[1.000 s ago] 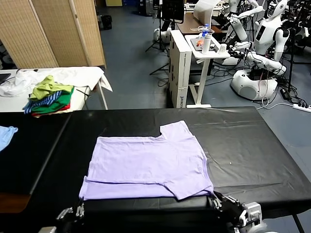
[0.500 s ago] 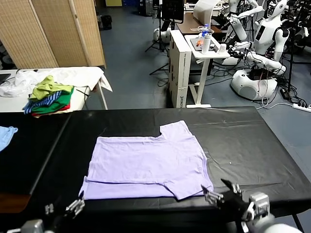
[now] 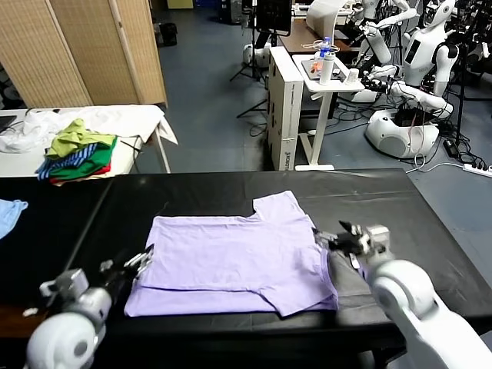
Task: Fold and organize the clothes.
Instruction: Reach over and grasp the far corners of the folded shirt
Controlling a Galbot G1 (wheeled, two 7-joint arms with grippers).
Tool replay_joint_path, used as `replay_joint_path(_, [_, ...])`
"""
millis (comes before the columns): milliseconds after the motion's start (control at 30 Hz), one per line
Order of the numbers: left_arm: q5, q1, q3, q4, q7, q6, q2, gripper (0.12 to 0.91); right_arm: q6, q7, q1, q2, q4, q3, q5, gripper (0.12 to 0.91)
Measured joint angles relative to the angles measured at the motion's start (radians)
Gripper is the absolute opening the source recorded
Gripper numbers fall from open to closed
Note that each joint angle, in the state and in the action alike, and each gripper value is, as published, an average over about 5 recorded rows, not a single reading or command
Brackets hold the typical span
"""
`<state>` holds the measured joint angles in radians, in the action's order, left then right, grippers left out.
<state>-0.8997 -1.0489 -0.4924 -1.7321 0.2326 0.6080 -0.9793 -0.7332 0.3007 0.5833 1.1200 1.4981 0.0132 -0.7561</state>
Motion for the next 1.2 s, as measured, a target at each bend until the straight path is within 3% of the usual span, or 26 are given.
replay_joint_path(167, [0.029,0.049,0.035,0.065,-0.023,-0.008,-0.002,0.907,0.003,0.000,-0.011,0.027,-0.045,0.001,0.002,0.907])
replay_joint_path(533, [0.050,0.094,0.075,0.133,-0.034,-0.019,-0.016,0.907,0.007,0.004,-0.020,0.066,-0.098,0.013,0.004,0.881])
replay_joint_path(733, [0.055,0.104,0.085,0.145,-0.040,-0.022,-0.021,0.876,0.008,0.002,-0.022,0.077,-0.116,0.016,0.008,0.788])
replay_joint_path(967, [0.071,0.124,0.101,0.170,-0.054,-0.029,-0.026,0.763,0.012,-0.006,-0.023,0.083,-0.130,0.023,0.011,0.690])
replay_joint_path(1067, [0.073,0.125,0.103,0.170,-0.061,-0.031,-0.026,0.661,0.015,-0.011,-0.024,0.087,-0.138,0.026,0.016,0.581])
replay_joint_path(1200, [0.074,0.125,0.105,0.171,-0.067,-0.033,-0.024,0.444,0.018,-0.017,-0.025,0.092,-0.145,0.028,0.022,0.409])
